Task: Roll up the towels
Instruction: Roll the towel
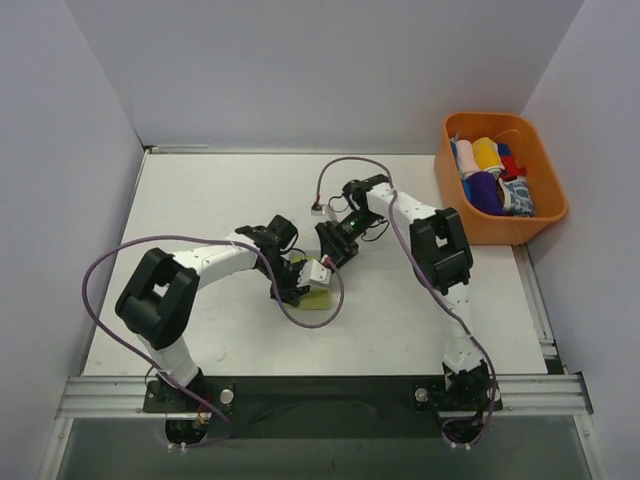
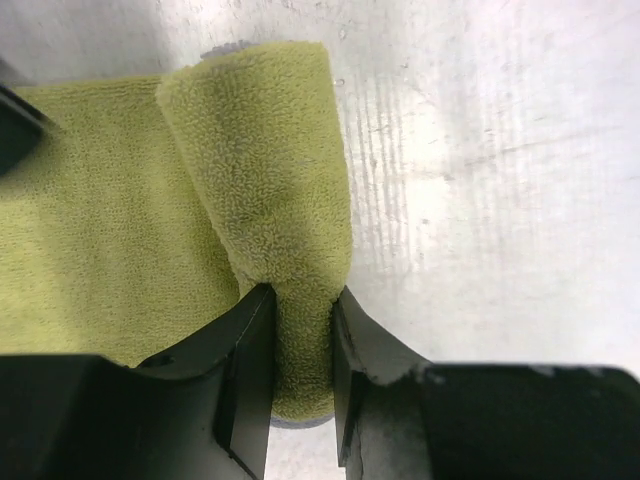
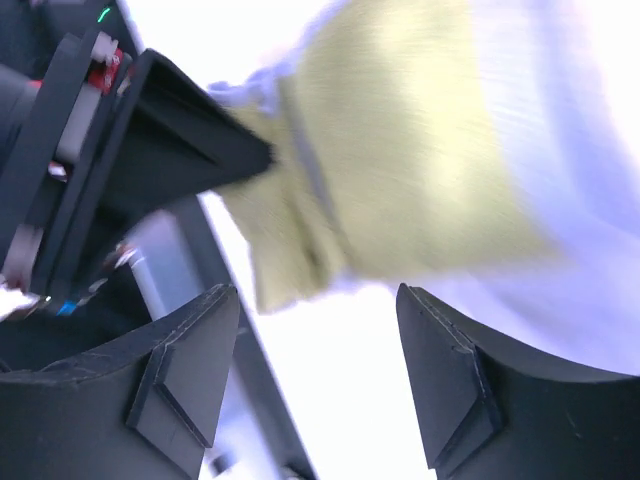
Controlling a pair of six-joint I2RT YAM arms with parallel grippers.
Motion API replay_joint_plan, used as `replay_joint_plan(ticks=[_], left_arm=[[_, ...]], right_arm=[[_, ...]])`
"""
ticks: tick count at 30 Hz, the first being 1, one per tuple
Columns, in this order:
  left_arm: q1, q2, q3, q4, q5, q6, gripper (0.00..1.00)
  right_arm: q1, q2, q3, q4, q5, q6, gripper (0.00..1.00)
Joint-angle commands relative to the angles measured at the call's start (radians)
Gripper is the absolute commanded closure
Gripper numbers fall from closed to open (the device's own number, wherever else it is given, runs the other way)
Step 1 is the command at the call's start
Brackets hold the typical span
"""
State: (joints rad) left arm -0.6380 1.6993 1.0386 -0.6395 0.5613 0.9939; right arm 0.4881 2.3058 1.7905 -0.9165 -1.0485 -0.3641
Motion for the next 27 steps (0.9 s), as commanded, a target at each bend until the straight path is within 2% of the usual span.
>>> replay_joint_plan(ticks=[1,7,11,14,18,22,24,27], left_arm=[[0.067,0.129,0.131,-0.317,0.201,-0.055,0.93],[0.195,0.391,0.409,-0.57,0.351,-0.098,0.92],[0.23,0.552,0.631,-0.695,0.374,-0.089,0.91],[0.238,0.666,0.743,-0.782,0.361,-0.081,0.89],[0.244,0.805,0.927,-0.89,0.362,-0.087,0.88],[0.242,0.87,0.994,-0.927,0.336,-0.098,0.87],[0.242,0.891,1.012,-0.94,0.325,-0.097,0.87],[0.242,0.907,1.015,-0.939,0.321,-0.1,0.87]], right_arm=[[-0.107,-0.124,-0.017,0.033,0.14,0.002,0.35],[-0.198,-0.321,-0.172,0.091,0.163,-0.012,0.37],[-0.203,-0.532,-0.359,0.2,0.188,-0.004,0.4],[-0.181,-0.653,-0.486,0.295,0.212,0.025,0.42],[-0.05,-0.752,-0.597,0.396,0.33,0.005,0.43],[0.099,-0.801,-0.643,0.514,0.478,-0.061,0.39],[0.183,-0.789,-0.645,0.571,0.572,-0.125,0.36],[0.242,-0.747,-0.655,0.659,0.642,-0.217,0.34]])
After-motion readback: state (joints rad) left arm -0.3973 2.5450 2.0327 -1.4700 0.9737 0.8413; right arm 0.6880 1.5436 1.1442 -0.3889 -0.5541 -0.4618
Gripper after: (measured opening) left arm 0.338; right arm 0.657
